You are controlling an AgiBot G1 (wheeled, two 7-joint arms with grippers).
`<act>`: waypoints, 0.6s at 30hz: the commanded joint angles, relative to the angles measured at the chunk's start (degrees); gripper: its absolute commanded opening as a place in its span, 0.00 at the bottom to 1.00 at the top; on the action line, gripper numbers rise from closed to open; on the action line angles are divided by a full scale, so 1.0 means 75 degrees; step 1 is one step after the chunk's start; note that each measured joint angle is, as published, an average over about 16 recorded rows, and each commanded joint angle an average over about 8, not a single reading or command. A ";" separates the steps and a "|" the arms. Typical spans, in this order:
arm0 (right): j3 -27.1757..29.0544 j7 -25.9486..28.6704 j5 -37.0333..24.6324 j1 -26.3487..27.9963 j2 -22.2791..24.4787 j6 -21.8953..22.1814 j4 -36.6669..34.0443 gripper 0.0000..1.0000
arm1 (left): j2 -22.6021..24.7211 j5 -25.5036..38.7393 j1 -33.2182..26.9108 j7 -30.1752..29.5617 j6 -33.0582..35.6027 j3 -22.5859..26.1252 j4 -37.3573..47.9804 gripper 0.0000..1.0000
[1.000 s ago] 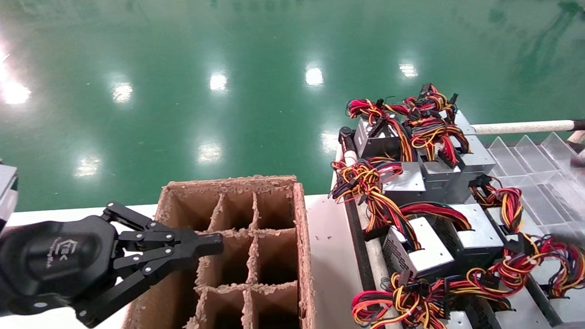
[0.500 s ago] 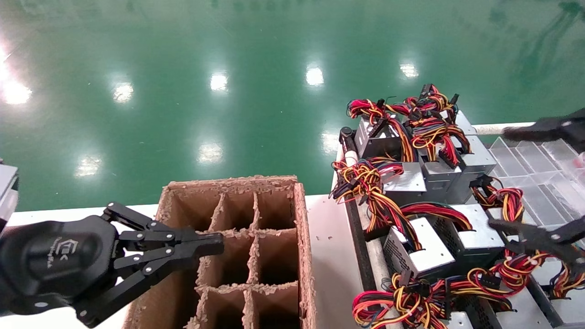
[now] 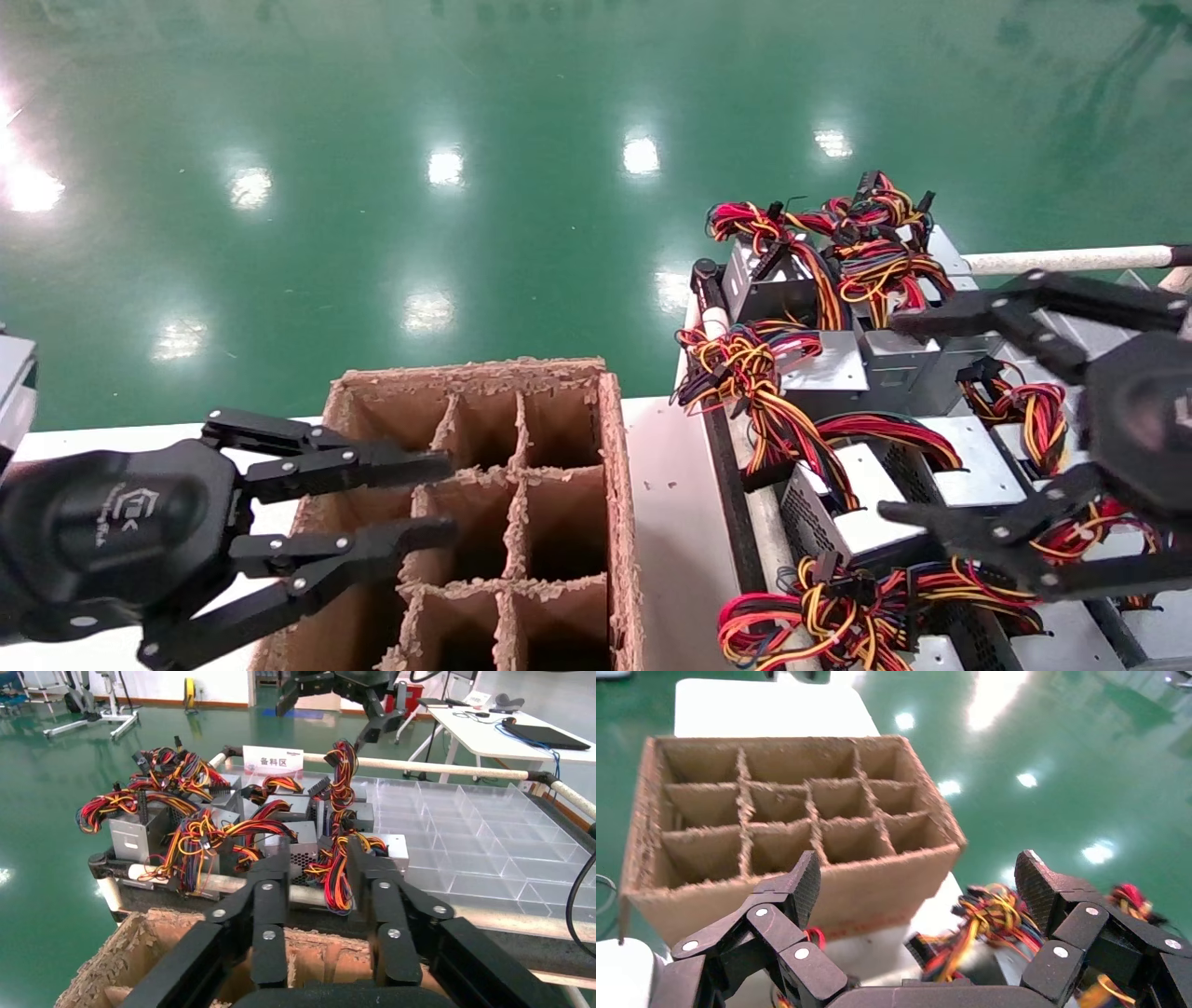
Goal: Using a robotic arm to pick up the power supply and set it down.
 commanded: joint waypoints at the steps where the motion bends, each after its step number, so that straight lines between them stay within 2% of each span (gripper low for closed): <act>1: 0.0172 0.0018 0.0019 -0.0201 -0.0154 -0.0038 -0.0018 1.00 | 0.0000 0.0000 0.0000 0.0000 0.0000 0.0000 0.0000 1.00; 18: 0.1655 0.0170 0.0181 -0.1941 -0.1481 -0.0370 -0.0171 1.00 | 0.0000 0.0000 0.0000 0.0000 0.0000 0.0000 0.0000 1.00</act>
